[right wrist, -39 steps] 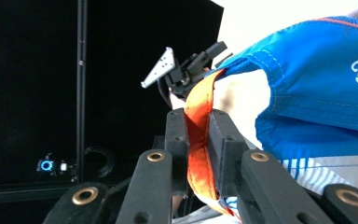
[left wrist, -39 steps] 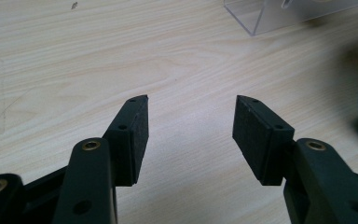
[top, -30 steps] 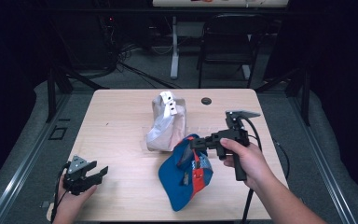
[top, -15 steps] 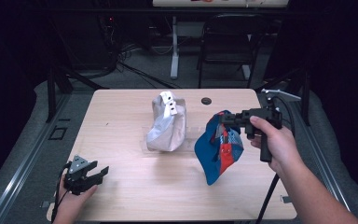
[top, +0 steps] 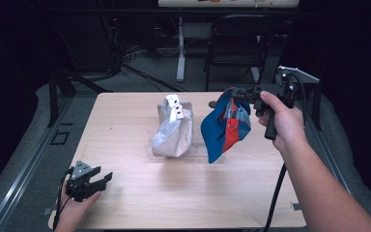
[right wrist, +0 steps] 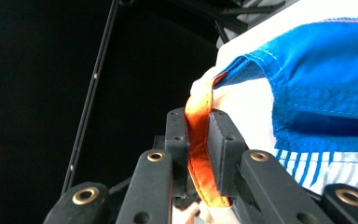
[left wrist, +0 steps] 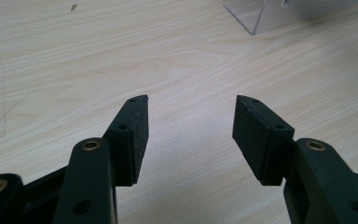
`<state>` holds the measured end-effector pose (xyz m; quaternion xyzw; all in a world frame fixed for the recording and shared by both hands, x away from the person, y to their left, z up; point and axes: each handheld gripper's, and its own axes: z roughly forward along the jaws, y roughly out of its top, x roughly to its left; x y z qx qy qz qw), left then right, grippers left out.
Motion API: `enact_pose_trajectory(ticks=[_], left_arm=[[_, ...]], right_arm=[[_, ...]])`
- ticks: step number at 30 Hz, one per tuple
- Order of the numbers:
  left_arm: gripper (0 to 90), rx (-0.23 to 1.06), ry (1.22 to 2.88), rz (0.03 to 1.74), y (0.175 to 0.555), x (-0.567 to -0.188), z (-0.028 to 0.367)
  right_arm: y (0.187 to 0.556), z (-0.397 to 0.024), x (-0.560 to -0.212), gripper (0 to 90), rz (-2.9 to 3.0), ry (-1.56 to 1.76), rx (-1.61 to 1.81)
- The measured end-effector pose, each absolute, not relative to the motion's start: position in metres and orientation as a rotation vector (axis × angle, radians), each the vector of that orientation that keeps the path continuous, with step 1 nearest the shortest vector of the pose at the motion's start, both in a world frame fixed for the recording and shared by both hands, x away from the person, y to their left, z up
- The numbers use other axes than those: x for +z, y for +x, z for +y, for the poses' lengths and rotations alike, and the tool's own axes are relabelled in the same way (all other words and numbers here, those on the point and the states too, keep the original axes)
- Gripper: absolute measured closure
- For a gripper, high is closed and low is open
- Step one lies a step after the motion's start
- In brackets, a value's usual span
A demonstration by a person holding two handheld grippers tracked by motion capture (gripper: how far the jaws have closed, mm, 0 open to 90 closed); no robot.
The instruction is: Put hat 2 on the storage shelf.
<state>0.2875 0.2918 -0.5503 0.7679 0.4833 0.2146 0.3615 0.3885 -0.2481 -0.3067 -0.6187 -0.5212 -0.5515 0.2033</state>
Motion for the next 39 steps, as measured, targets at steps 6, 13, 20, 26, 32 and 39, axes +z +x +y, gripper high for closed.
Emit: enact_pose_trajectory(ticks=[6, 13, 20, 26, 32, 39], left_arm=[[46.3, 0.559, 1.967, 1.245, 0.288, -0.551, 0.293], [46.3, 0.559, 1.968, 1.243, 0.289, -0.551, 0.293], [46.3, 0.554, 1.969, 1.246, 0.289, -0.55, 0.293], [46.3, 0.554, 1.979, 1.247, 0.29, -0.55, 0.293], [46.3, 0.557, 1.971, 1.243, 0.291, -0.552, 0.292], [46.3, 0.565, 1.96, 1.239, 0.289, -0.551, 0.292]], right_arm=[[0.403, -0.245, -0.306, 79.0, -1.426, -1.77, -1.561], [0.416, -0.245, -0.311, 78.9, -1.394, -1.831, -1.564], [0.424, -0.239, -0.319, 78.9, -1.384, -1.865, -1.551], [0.429, -0.233, -0.327, 78.8, -1.381, -1.868, -1.541], [0.432, -0.228, -0.338, 78.6, -1.392, -1.869, -1.5], [0.428, -0.222, -0.356, 78.3, -1.426, -1.88, -1.453]])
